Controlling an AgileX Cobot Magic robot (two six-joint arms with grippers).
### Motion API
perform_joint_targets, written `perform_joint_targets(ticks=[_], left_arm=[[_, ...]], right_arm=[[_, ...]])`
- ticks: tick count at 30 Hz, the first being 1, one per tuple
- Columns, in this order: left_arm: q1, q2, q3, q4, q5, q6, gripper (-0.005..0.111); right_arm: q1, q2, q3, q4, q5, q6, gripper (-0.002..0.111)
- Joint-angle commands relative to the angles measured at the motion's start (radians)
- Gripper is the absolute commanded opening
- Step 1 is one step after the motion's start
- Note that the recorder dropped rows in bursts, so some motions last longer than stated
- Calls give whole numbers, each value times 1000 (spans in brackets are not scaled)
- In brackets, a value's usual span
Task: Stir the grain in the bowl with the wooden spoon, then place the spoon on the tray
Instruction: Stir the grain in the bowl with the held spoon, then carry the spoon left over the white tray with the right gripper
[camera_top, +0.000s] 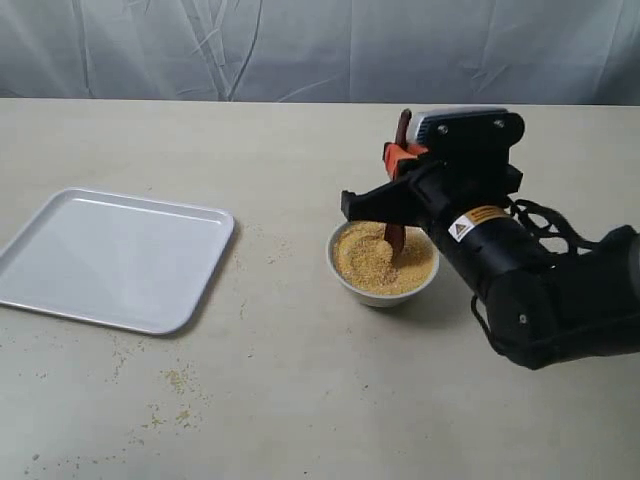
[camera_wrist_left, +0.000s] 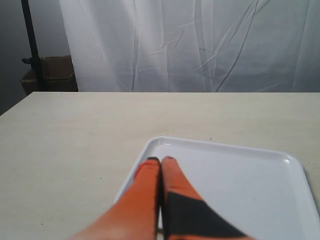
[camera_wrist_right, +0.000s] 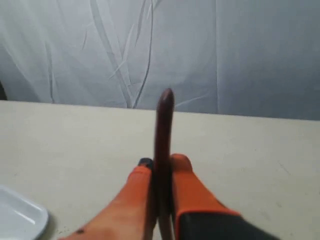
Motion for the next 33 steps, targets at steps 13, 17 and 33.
perform_joint_targets(ticks=[13, 17, 33], left_arm=[[1, -5, 5, -3, -10, -1, 0], [1, -5, 5, -3, -10, -1, 0], [1, -5, 5, -3, -10, -1, 0]], right_arm=[[98, -157, -122, -52, 272, -116, -1], [131, -133, -353, -65, 660, -116, -1], [173, 478, -1371, -245, 1783, 35, -1]])
